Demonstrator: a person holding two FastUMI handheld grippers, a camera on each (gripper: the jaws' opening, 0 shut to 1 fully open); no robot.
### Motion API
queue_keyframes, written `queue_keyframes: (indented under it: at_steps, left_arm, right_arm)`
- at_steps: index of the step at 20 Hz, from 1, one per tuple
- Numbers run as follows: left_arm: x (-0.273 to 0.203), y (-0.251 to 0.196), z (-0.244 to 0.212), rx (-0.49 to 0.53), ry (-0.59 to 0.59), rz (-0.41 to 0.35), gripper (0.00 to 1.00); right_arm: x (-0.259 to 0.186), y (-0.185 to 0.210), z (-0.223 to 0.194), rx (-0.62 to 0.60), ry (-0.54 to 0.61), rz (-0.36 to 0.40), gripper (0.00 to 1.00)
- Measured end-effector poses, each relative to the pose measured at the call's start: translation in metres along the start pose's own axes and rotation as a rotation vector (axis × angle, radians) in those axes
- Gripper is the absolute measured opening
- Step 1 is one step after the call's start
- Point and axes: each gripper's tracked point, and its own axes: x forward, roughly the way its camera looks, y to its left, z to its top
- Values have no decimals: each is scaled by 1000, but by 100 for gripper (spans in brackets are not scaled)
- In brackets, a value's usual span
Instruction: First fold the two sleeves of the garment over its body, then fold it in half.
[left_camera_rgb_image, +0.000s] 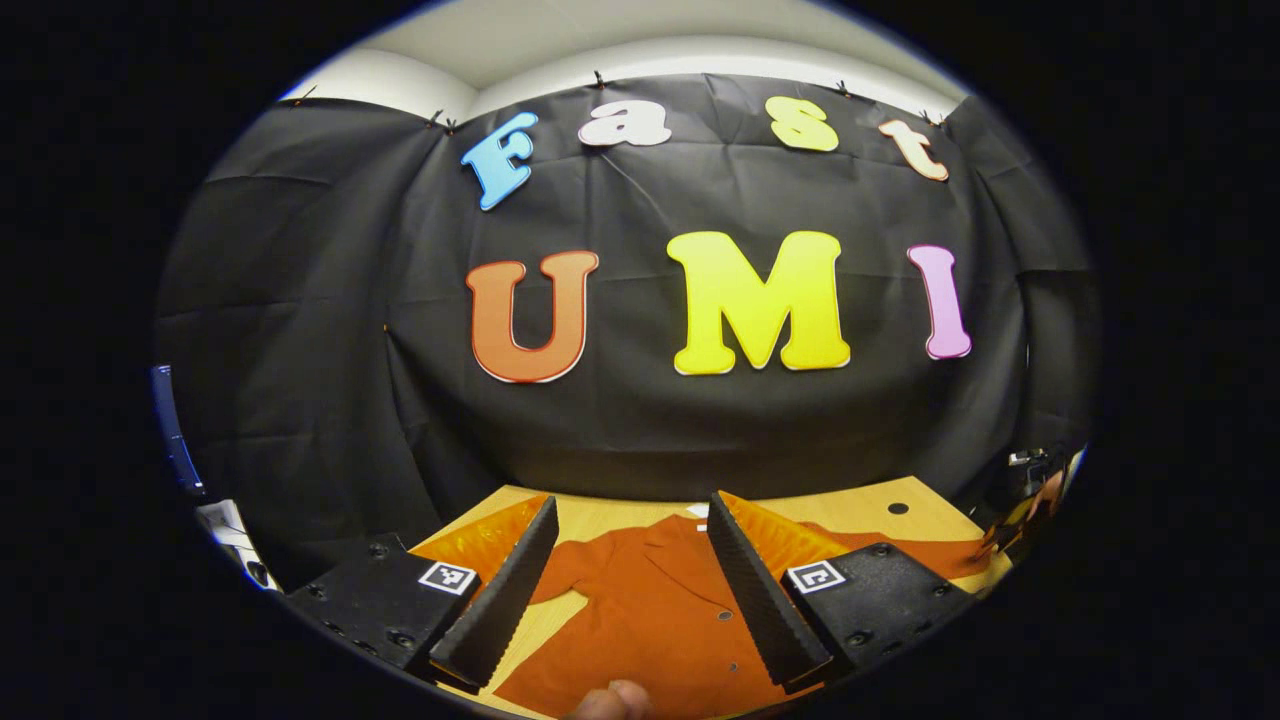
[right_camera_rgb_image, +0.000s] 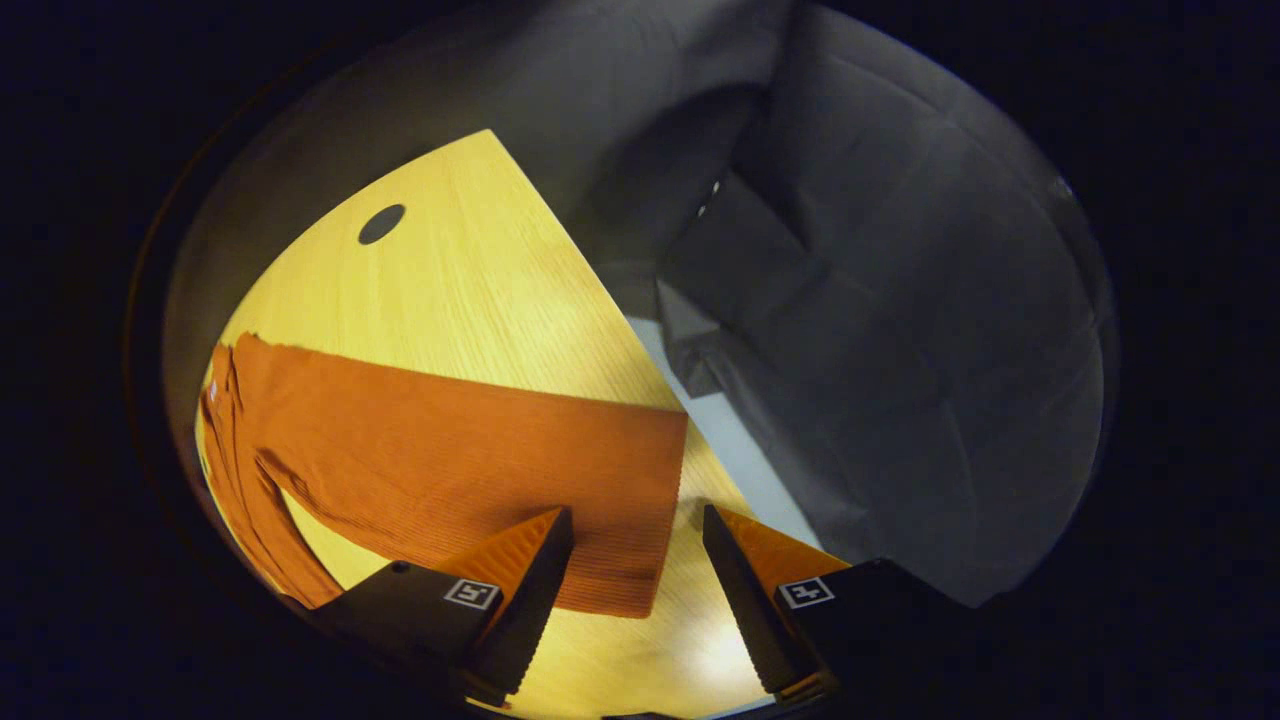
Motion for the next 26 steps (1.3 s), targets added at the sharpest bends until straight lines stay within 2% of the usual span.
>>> queue_keyframes:
  at_steps: [2, 3, 5, 6, 8, 10, 13, 15, 16, 17, 21, 26]
  left_arm:
    - [2, 7, -2, -5, 3, -8, 97]
    - [4, 13, -9, 8, 15, -4, 97]
    - [9, 20, -22, 13, 53, -5, 97]
    - [11, 23, -26, 8, 68, 2, 97]
    - [14, 27, -32, -9, 89, 4, 97]
    - [17, 32, -34, -8, 93, 12, 97]
    - [23, 39, -35, -17, 91, 15, 97]
    - [27, 41, -37, -36, 96, 10, 97]
    - [28, 42, -38, -38, 97, 6, 97]
    - [30, 44, -39, -36, 91, 0, 97]
    - [36, 60, -50, -32, 100, -14, 97]
    - [38, 90, -60, -7, 81, -38, 98]
  right_arm:
    - [1, 4, -2, 11, 59, 25, 82]
    - [-1, 4, -2, 3, 82, 25, 74]
    - [3, 4, -1, 25, 128, 21, 69]
    - [2, 4, -1, 39, 145, 28, 61]
    - [1, 12, -1, 59, 157, 49, 32]
    - [0, 13, -3, 55, 160, 64, 10]
    - [-13, 16, 2, 16, 119, 37, 7]
    - [-34, 24, 13, -4, 61, 49, 9]
    - [-45, 34, 16, 9, 44, 75, 1]
    - [-56, 48, 19, 9, 34, 100, 1]
    - [-113, 124, 25, -91, -47, 211, 1]
    - [-177, 263, 0, -196, -99, 392, 0]
